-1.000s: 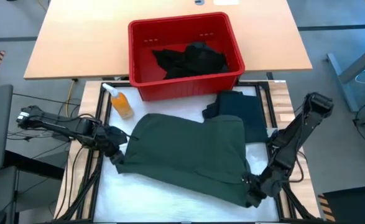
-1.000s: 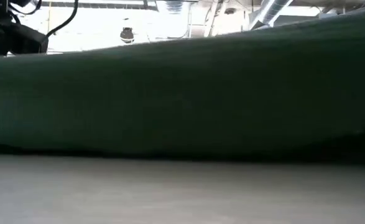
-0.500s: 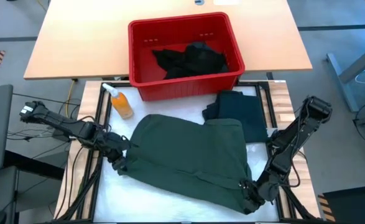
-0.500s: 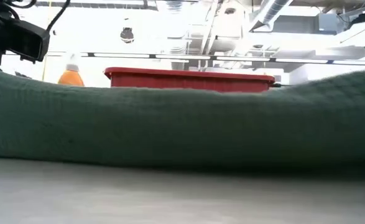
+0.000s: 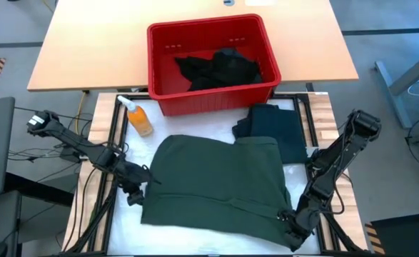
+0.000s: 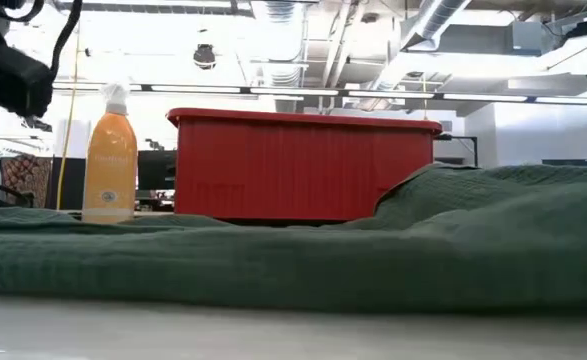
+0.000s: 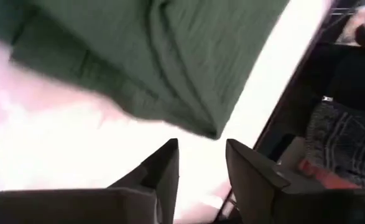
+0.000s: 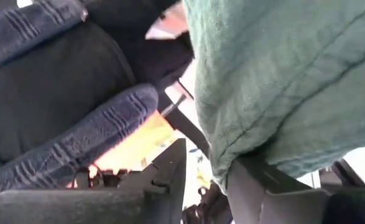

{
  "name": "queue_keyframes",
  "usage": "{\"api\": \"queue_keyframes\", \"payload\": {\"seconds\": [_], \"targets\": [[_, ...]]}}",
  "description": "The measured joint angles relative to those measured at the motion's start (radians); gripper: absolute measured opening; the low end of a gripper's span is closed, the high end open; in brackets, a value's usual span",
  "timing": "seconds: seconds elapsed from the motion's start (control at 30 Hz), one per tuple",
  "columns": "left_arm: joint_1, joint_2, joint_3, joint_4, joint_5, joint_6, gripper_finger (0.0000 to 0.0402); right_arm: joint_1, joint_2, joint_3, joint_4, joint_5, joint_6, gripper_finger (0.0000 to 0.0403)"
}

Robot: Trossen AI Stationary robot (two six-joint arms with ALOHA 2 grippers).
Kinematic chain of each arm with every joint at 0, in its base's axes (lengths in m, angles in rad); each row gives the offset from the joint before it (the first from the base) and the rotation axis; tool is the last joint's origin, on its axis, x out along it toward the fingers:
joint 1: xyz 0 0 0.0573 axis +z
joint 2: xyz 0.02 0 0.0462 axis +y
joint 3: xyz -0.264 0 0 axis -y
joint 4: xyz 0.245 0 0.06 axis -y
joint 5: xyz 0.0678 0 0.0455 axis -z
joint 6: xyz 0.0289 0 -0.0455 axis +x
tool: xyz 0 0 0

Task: Fold laundry
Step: Fold the green polo shirt

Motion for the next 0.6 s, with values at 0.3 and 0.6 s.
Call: {"api": "queue_keyframes", "payload": {"seconds": [0.3, 0.6], "targets": [[-0.011, 0.0, 0.0, 0.226, -0.285, 0.169, 0.0114, -0.019, -0.013, 0.0, -0.086, -0.222, 0.102, 0.013], [-0.027, 0.096, 0.001, 0.477, -0.43, 0.41, 0.0111, -0.095, -0.013, 0.0, -0.136, -0.203, 0.041, 0.0129]]}}
